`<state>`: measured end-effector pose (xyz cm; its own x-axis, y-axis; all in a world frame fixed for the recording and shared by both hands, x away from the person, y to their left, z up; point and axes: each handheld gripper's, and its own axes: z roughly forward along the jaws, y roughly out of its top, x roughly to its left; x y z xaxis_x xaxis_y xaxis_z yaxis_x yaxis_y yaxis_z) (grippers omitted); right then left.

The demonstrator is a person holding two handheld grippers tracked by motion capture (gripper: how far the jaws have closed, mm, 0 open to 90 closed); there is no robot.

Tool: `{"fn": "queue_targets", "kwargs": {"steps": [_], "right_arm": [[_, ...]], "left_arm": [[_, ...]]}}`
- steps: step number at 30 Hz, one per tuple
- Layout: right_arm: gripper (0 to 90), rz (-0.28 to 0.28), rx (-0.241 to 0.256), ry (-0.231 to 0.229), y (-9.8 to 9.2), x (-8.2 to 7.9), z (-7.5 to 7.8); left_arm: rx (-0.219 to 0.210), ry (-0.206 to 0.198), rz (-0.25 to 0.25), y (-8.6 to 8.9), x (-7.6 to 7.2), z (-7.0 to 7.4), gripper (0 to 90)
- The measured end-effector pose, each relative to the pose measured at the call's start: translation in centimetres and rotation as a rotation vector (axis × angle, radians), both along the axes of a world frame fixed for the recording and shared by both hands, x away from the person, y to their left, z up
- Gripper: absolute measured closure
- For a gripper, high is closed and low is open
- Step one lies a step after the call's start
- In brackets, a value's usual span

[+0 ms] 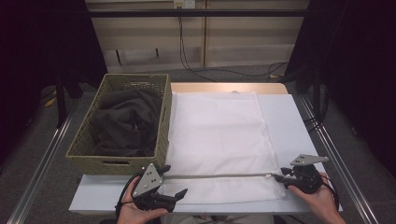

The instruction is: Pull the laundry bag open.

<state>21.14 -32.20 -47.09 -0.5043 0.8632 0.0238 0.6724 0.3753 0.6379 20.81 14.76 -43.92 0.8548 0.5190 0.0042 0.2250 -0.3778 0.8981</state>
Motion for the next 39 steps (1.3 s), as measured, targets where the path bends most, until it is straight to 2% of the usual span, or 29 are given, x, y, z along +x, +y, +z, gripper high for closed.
{"fn": "queue_targets", "kwargs": {"steps": [1, 2, 4, 5, 6, 10, 13, 16, 21, 24, 26, 28, 29, 31, 37, 38, 39], "right_arm": [[61.9, 0.0, 0.0, 0.0, 0.0, 0.0, 0.0], [69.9, 0.013, 0.009, 0.008, 0.1, -0.1, 0.0], [71.7, 0.014, 0.011, 0.011, 0.2, -0.1, 0.0], [71.7, 0.014, 0.011, 0.011, 0.2, -0.1, 0.0], [75.1, 0.008, 0.012, 0.022, 0.3, 0.0, 0.1], [84.2, -0.009, 0.029, 0.026, 0.1, 0.2, 0.1], [84.9, -0.006, 0.032, 0.026, 0.0, 0.3, 0.2], [85.4, -0.015, 0.073, 0.031, -0.2, 0.4, 0.3], [85.4, -0.017, 0.111, 0.014, -0.5, 0.3, 0.7], [85.4, -0.019, 0.133, -0.013, -0.7, 0.2, 1.4], [85.4, -0.02, 0.137, -0.012, -0.7, 0.1, 1.5], [85.3, -0.013, 0.138, -0.023, -0.7, 0.1, 1.6], [85.3, -0.01, 0.136, -0.023, -0.5, 0.0, 1.7], [85.3, -0.009, 0.137, -0.023, -0.5, 0.0, 1.8], [85.3, -0.007, 0.155, -0.05, -0.6, -0.2, 2.5], [85.3, -0.007, 0.155, -0.05, -0.6, -0.2, 2.5], [85.3, -0.007, 0.158, -0.05, -0.5, -0.2, 2.5]], "left_arm": [[0.016, -0.006, -0.003, 0.0, 0.1, 0.0, 10.8], [0.008, -0.001, -0.01, -0.1, 0.1, 0.0, 10.8], [0.018, -0.001, -0.007, -0.1, 0.1, 0.0, 10.9], [0.006, 0.0, -0.011, -0.2, 0.1, -0.1, 10.9], [0.024, -0.006, -0.019, -0.3, 0.1, 0.0, 10.9], [0.009, -0.003, -0.019, -0.3, 0.0, 0.0, 11.2], [0.007, -0.004, -0.019, -0.3, 0.0, 0.0, 11.2], [0.028, -0.003, -0.016, -0.4, 0.0, 0.0, 11.8], [0.008, 0.005, -0.035, -0.7, 0.1, -0.1, 11.8], [-0.002, 0.011, -0.047, -1.2, 0.1, -0.1, 12.0], [0.006, 0.01, -0.05, -1.4, 0.1, 0.0, 13.2], [-0.013, 0.014, -0.052, -2.0, 0.3, 0.1, 13.6], [-0.004, 0.005, -0.059, -2.3, 0.5, 0.2, 13.7], [-0.021, 0.013, -0.062, -2.9, 0.6, 0.3, 13.7], [-0.026, 0.009, -0.103, -4.9, 1.1, 0.5, 13.4], [-0.013, 0.006, -0.102, -5.2, 1.2, 0.6, 13.4], [-0.027, 0.003, -0.112, -5.6, 1.3, 0.6, 12.7]]}}
